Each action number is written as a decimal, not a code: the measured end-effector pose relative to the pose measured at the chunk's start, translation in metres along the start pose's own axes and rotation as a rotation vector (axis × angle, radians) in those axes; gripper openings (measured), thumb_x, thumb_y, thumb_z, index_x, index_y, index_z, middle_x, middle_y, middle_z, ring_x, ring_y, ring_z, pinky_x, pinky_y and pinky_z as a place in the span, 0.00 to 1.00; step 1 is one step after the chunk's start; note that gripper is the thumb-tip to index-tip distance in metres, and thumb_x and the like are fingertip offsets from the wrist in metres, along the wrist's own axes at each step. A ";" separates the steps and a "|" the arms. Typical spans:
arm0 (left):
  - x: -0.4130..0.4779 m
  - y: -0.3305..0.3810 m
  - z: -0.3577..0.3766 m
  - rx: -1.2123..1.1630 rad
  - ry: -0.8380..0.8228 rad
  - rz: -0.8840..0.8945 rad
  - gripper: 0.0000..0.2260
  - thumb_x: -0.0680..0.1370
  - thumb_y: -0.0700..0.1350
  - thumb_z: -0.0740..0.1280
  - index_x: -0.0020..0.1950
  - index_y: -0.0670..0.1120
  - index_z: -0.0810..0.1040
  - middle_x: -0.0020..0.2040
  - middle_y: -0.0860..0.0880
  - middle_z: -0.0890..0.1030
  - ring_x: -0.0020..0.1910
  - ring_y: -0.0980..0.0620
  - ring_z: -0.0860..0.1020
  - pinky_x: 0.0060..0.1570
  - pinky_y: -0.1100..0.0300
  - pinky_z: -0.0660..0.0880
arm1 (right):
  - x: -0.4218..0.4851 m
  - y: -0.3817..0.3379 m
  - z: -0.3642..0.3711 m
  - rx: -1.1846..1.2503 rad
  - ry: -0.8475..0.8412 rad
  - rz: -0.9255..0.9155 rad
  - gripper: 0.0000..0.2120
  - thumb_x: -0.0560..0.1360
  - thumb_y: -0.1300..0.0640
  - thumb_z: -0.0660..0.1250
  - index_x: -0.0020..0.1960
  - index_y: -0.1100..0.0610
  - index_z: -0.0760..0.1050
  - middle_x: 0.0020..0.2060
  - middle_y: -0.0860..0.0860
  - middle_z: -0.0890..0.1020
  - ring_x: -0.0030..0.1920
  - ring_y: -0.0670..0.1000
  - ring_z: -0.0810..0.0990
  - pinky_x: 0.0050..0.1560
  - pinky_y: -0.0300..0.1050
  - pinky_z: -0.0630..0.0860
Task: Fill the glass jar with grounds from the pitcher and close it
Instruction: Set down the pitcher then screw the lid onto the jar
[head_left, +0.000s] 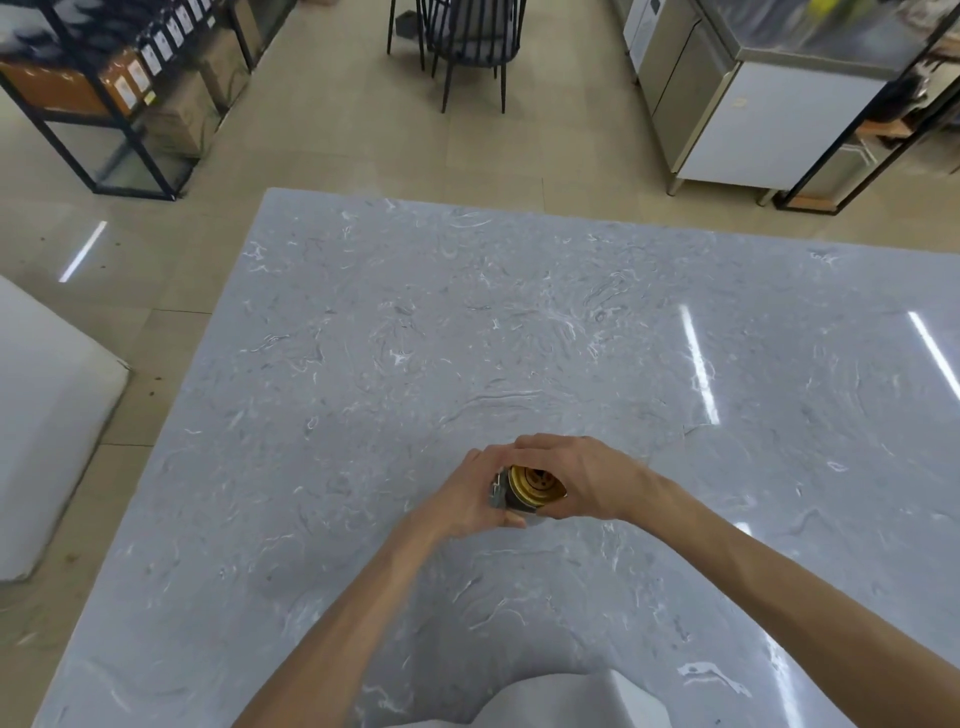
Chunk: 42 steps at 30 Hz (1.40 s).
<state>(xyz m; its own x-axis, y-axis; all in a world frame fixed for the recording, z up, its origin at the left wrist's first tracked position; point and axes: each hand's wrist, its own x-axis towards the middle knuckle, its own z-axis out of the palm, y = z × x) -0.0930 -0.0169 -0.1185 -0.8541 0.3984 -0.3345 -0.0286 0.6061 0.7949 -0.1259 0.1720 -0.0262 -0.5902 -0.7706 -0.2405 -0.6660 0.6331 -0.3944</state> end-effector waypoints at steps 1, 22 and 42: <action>0.000 0.000 0.000 -0.009 0.003 -0.005 0.37 0.71 0.52 0.80 0.75 0.51 0.65 0.70 0.49 0.69 0.69 0.49 0.66 0.70 0.49 0.68 | 0.001 0.001 0.001 -0.004 0.000 0.010 0.31 0.71 0.51 0.74 0.71 0.46 0.68 0.57 0.46 0.77 0.54 0.48 0.77 0.52 0.46 0.77; 0.005 0.003 0.006 0.005 0.028 -0.012 0.37 0.66 0.56 0.81 0.71 0.55 0.69 0.65 0.53 0.76 0.62 0.49 0.75 0.63 0.44 0.75 | 0.010 -0.041 0.028 -0.268 0.110 0.560 0.24 0.75 0.39 0.66 0.62 0.55 0.68 0.52 0.52 0.78 0.47 0.55 0.81 0.40 0.46 0.75; 0.002 0.003 0.001 -0.059 -0.022 -0.026 0.41 0.69 0.50 0.82 0.76 0.56 0.63 0.74 0.50 0.68 0.72 0.48 0.69 0.72 0.47 0.69 | 0.003 -0.007 -0.006 -0.071 -0.103 0.047 0.26 0.71 0.52 0.75 0.66 0.45 0.71 0.60 0.46 0.79 0.56 0.51 0.79 0.53 0.50 0.78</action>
<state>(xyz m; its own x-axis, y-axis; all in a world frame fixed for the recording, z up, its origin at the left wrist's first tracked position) -0.0939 -0.0134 -0.1172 -0.8412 0.3980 -0.3659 -0.0818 0.5752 0.8139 -0.1251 0.1658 -0.0188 -0.5739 -0.7412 -0.3482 -0.6716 0.6693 -0.3178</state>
